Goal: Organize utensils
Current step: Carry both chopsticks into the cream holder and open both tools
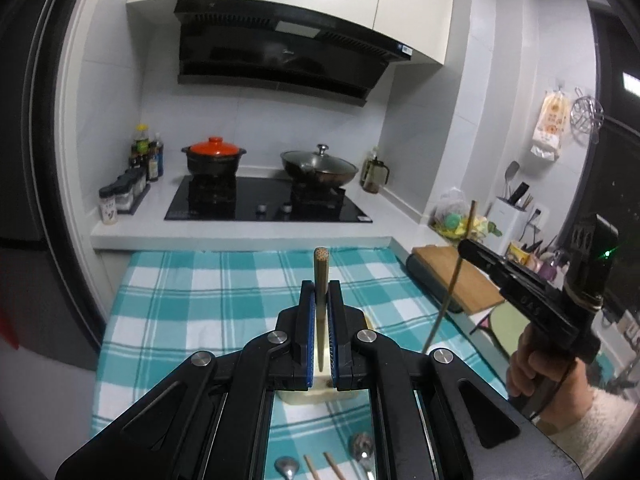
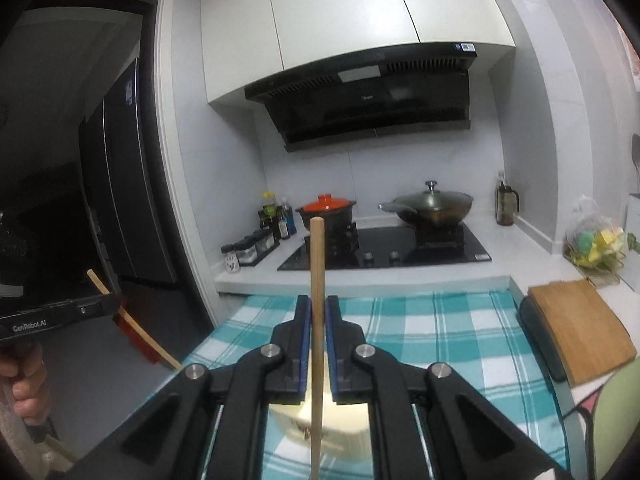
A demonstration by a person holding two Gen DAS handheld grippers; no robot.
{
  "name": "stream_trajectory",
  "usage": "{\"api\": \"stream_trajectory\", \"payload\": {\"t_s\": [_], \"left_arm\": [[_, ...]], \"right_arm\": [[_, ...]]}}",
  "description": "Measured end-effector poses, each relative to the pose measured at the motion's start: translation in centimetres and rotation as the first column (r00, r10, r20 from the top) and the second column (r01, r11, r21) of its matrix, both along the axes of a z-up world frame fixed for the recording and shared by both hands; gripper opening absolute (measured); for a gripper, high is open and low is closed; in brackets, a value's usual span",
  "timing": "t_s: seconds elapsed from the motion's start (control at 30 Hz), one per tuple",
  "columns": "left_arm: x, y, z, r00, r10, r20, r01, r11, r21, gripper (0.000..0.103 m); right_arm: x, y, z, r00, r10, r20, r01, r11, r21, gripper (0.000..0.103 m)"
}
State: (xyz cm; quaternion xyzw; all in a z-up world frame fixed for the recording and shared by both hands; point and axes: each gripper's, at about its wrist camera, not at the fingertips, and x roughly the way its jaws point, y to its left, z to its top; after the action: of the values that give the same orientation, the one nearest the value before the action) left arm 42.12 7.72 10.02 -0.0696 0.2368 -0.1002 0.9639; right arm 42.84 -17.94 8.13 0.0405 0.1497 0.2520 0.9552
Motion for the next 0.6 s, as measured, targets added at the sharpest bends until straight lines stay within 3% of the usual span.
{"api": "stream_trajectory", "payload": {"t_s": [0.17,0.33,0.6], "left_arm": [[6.0,-1.8,-1.3,0.998,-0.011,-0.065,0.014,0.999,0.040,0.004],[11.0,-3.1,-5.7,0.981,-0.025,-0.194,0.042,0.996,0.082,0.004],[15.2,-4.5,-12.4,0.941,-0.026,-0.337,0.066,0.992,0.106,0.004]], "right_arm": [[5.2,2.8,-0.2,0.998,-0.007,0.067,0.008,1.000,-0.015,0.007],[9.9,4.5,-4.6,1.000,-0.005,-0.024,0.004,0.999,-0.054,0.007],[12.9,4.6,-11.2,0.982,0.024,-0.187,-0.044,0.994,-0.102,0.007]]}}
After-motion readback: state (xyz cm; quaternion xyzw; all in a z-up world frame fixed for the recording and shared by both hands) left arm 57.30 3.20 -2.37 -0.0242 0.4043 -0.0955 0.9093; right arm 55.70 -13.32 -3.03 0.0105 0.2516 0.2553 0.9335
